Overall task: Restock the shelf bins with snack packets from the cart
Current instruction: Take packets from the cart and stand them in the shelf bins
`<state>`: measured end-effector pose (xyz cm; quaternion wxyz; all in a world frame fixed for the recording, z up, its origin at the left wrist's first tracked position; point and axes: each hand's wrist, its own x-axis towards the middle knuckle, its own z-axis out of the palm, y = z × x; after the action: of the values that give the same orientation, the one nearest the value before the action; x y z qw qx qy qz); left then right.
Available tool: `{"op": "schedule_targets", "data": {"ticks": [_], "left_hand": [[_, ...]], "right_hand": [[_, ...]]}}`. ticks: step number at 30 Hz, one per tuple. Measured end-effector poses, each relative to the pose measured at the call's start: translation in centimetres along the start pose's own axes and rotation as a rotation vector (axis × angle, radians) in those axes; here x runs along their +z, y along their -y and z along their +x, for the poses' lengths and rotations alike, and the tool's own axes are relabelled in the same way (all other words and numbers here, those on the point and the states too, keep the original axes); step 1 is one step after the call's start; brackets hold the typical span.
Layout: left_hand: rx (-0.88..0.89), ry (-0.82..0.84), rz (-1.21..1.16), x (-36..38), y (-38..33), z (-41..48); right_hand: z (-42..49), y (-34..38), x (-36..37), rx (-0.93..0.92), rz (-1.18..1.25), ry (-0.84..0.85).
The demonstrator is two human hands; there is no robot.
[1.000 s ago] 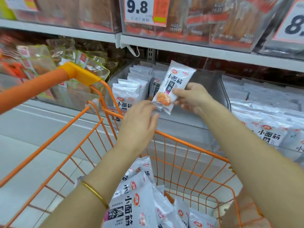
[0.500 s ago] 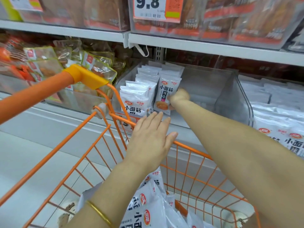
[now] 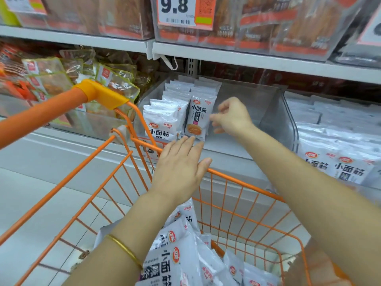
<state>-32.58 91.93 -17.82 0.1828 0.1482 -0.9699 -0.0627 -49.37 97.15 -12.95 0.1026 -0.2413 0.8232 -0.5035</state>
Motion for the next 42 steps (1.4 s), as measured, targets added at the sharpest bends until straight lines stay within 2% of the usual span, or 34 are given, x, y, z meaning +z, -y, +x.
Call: {"op": "schedule_targets", "data": {"ticks": [2,5,6,8,10,12,16,18,22,24,27,30,33,35,37,39,42], "left_hand": [[-0.003,-0.044,-0.014,-0.2,-0.3,0.1],[-0.014,-0.062,-0.067,-0.1,-0.9,0.3],[-0.001,-0.070,-0.080,-0.1,-1.2,0.2],[0.039,-0.089,-0.100,-0.1,-1.7,0.0],[0.066,-0.098,-0.115,-0.1,-2.0,-0.2],[0.087,-0.118,-0.131,-0.2,-2.3,-0.3],[0.134,-0.195,-0.164,-0.8,-2.6,-0.6],[0.165,-0.250,-0.162,-1.1,-2.8,-0.7],[0.167,-0.355,-0.197,-1.7,-3.2,-0.7],[0.145,-0.348,-0.263,-2.2,-3.5,-0.6],[0.123,-0.256,-0.410,-2.6,-4.0,-0.6],[0.114,-0.090,-0.701,-2.7,-4.4,-0.7],[0.015,0.097,-0.991,-3.0,-4.9,-0.8],[-0.069,0.128,-1.069,-3.1,-4.7,-0.6],[-0.159,0.100,-1.141,-3.3,-4.2,-0.3],[-0.243,0.012,-1.203,-3.6,-3.5,0.0],[-0.316,-0.155,-1.212,-3.8,-2.5,0.5]], "right_hand": [[-5.3,1.1,-2.9,-0.082,0.087,0.120],[-12.7,-0.1,-5.6,0.018,0.066,0.552],[-14.3,-1.5,-5.5,0.054,-0.085,0.706],[-15.9,-4.6,-4.4,0.054,-0.541,0.937],[-16.4,-7.7,-2.9,0.000,-0.909,1.061],[-16.7,-9.5,-1.8,-0.090,-1.067,1.109],[-17.2,-10.8,-0.7,-0.179,-1.149,1.136],[-16.9,-10.2,-1.2,-0.198,-1.114,1.128],[-15.9,-6.5,-4.3,-0.243,-0.859,0.956],[-15.8,-3.9,-6.0,-0.309,-0.830,0.843],[-15.3,-0.5,-8.4,-0.351,-0.750,0.584],[-14.0,1.3,-9.7,-0.328,-0.567,0.337],[-12.7,2.1,-9.6,-0.286,-0.411,0.196],[-12.0,2.0,-8.7,-0.246,-0.297,0.137],[-11.7,1.8,-7.7,-0.138,-0.029,0.125],[-11.5,1.5,-7.0,-0.008,0.200,0.208],[-11.1,1.0,-6.3,0.084,0.105,0.438]]}}
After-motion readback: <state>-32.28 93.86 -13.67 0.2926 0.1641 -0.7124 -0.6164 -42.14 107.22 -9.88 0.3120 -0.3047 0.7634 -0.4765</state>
